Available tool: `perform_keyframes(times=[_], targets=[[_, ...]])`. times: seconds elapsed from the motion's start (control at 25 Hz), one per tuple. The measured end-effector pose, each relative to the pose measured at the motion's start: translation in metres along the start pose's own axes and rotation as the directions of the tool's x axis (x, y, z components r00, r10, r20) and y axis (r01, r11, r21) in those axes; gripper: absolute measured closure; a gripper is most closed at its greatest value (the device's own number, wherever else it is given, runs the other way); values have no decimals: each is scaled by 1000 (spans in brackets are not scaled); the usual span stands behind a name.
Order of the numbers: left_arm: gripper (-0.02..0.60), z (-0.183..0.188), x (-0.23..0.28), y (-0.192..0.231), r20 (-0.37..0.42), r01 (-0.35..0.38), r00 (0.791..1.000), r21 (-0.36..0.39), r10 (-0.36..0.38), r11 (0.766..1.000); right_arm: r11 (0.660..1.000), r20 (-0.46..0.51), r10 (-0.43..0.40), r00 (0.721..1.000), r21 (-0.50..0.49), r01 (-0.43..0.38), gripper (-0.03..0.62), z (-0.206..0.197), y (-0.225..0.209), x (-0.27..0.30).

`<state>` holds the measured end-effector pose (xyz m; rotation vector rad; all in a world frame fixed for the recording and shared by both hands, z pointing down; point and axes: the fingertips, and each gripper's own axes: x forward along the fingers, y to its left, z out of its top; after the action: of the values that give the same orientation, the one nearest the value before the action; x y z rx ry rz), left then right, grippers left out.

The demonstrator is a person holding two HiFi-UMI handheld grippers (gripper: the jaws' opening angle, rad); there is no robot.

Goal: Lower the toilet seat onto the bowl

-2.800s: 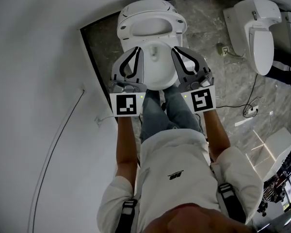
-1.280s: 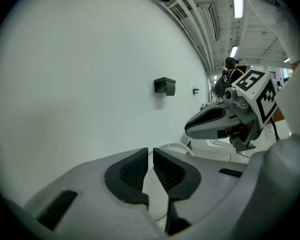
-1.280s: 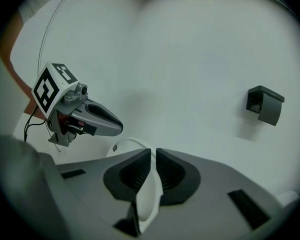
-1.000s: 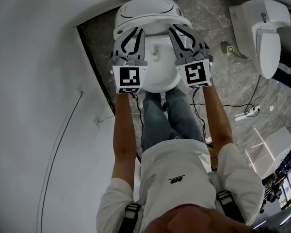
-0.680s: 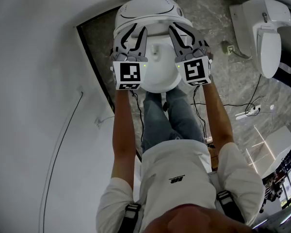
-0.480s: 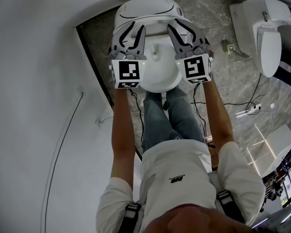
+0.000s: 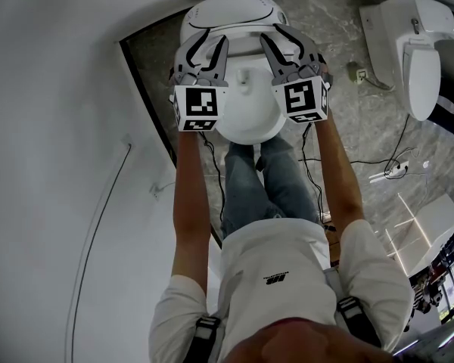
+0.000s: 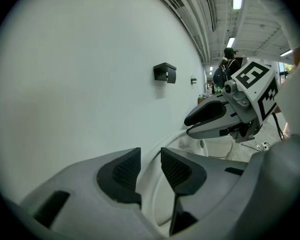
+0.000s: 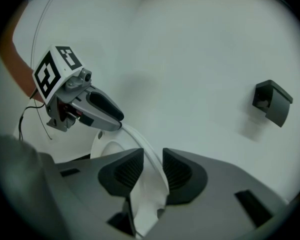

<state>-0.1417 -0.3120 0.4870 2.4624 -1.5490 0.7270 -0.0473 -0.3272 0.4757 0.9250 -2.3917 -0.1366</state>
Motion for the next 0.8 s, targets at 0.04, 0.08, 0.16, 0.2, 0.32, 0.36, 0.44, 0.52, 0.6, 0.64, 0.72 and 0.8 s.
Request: perform_keyframes(times=[0.04, 0.08, 0.16, 0.2, 0.32, 0.36, 0.44, 0.52, 0.6, 0.64, 0.72, 0.8], targets=[[449, -1, 1, 0, 0, 1, 1000, 0, -1, 1000, 1000, -9, 0, 1000, -3, 0, 471, -2, 0, 1], [449, -1, 2, 0, -1, 3, 1000, 1, -3, 1000, 1000, -22, 0, 1000, -6, 0, 471, -4, 0, 3], [450, -2, 2, -1, -3, 6, 1000, 0, -6, 1000, 1000, -42, 2, 999, -8, -2, 471, -9, 2, 5], [449, -2, 2, -1, -2, 7, 1000, 1, -7, 1000, 1000, -43, 3, 999, -4, -3, 471, -9, 2, 5], [445, -2, 1, -3, -3, 12, 1000, 7, -12, 1000, 1000, -35, 1, 999, 6, -1, 471, -9, 3, 4], [443, -3, 0, -4, -6, 13, 1000, 9, -13, 1000, 1000, -32, 0, 999, 7, 0, 471, -9, 4, 3], [438, -5, -1, -4, -15, 11, 1000, 9, -11, 1000, 1000, -29, 0, 1000, 8, 1, 475, -10, 4, 1], [426, -8, -3, -5, -24, 11, 1000, 7, -10, 1000, 1000, -27, -4, 1000, 10, 5, 484, -10, 5, -3], [425, -9, -5, -6, -30, 15, 999, 9, -15, 1000, 1000, -22, -10, 1000, 15, 11, 490, -10, 5, -7], [425, -10, -6, -7, -32, 18, 999, 11, -17, 1000, 1000, -19, -14, 1000, 16, 14, 494, -10, 6, -8], [425, -12, -8, -8, -30, 20, 999, 8, -20, 1000, 1000, -16, -19, 1000, 18, 19, 499, -10, 8, -12], [425, -13, -10, -9, -26, 21, 999, 1, -21, 1000, 1000, -15, -22, 1000, 19, 22, 500, -10, 10, -14]])
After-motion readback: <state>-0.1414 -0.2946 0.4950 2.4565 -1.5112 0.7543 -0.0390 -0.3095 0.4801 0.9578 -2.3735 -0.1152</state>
